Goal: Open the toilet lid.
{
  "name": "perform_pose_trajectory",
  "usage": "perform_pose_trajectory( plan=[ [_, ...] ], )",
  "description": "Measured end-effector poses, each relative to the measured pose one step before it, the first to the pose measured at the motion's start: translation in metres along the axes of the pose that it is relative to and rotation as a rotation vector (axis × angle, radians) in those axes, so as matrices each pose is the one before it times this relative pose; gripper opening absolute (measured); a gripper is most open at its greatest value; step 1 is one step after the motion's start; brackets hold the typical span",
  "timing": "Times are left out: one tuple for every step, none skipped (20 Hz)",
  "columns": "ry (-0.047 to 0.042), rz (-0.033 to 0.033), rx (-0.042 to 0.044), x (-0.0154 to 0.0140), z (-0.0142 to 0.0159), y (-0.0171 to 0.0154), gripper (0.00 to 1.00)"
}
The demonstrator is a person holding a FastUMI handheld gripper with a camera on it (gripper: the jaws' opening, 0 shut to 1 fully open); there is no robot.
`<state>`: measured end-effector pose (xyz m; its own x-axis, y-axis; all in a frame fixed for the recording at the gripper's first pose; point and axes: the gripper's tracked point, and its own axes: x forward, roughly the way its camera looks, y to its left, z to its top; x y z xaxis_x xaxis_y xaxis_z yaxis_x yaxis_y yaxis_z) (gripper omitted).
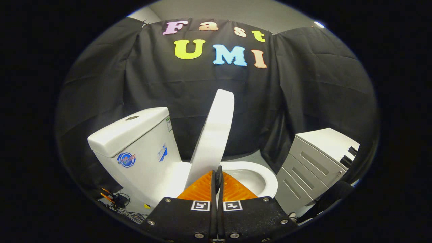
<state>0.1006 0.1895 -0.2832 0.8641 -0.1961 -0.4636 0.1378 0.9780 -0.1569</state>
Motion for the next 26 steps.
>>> perform_pose_trajectory(
  plan=[
    [-0.00453, -0.00059, -0.00742, -0.00104, 0.00211, 0.00474, 0.00],
    [-0.00559, 0.00144, -0.00822, -0.00196, 0.00224, 0.00535, 0.00],
    [-0.00456, 0.00129, -0.01363, -0.00075, 0.00143, 0.00519, 0.00],
    [-0.00740, 0.00086, -0.02018, -0.00077, 0.00270, 0.00629, 0.00],
    [-0.00450, -0.00052, -0.01891, -0.00002, 0.00176, 0.00430, 0.00],
    [-0.00533, 0.00042, -0.02254, -0.00071, 0.00213, 0.00559, 0.00],
    [-0.00068, 0.00093, -0.01742, -0.00125, 0.00128, 0.00453, 0.00],
    [-0.00038, 0.00154, -0.02303, -0.00029, -0.00025, 0.00551, 0.00],
    [-0.00316, 0.00084, -0.02189, -0.00015, 0.00217, 0.00521, 0.00],
    [-0.00427, 0.00252, -0.01289, -0.00109, 0.00234, 0.00536, 0.00],
    [-0.00522, 0.00676, -0.00811, -0.00029, 0.00235, 0.00573, 0.00],
    [-0.00666, 0.00643, -0.00697, -0.00172, 0.00142, 0.00610, 0.00],
    [-0.00571, 0.00638, -0.00604, 0.00013, 0.00291, 0.00542, 0.00],
    [-0.00388, 0.00626, -0.00233, -0.00063, 0.00042, 0.00468, 0.00],
    [-0.00344, 0.00570, -0.00753, -0.00046, 0.00127, 0.00524, 0.00],
    [-0.00470, 0.00475, -0.00634, 0.00047, 0.00187, 0.00473, 0.00],
    [-0.00217, 0.00739, -0.00753, 0.00023, 0.00242, 0.00495, 0.00],
    [-0.00492, 0.00852, -0.01055, 0.00003, 0.00059, 0.00509, 0.00],
    [-0.00529, 0.00741, -0.00706, -0.00101, 0.00029, 0.00535, 0.00],
    [-0.00318, 0.00778, -0.00587, 0.00014, 0.00167, 0.00413, 0.00],
    [-0.00141, 0.00763, -0.00688, 0.00037, 0.00208, 0.00564, 0.00],
    [-0.00174, 0.00536, -0.00351, -0.00023, -0.00031, 0.00404, 0.00],
    [-0.00056, 0.00763, 0.00093, -0.00100, 0.00058, 0.00420, 0.00],
    [-0.00090, 0.00863, -0.00062, 0.00054, 0.00033, 0.00372, 0.00],
    [-0.00342, 0.01033, -0.00069, 0.00014, 0.00189, 0.00487, 0.00],
    [-0.00284, 0.00627, -0.00336, 0.00051, 0.00233, 0.00388, 0.00]
  ],
)
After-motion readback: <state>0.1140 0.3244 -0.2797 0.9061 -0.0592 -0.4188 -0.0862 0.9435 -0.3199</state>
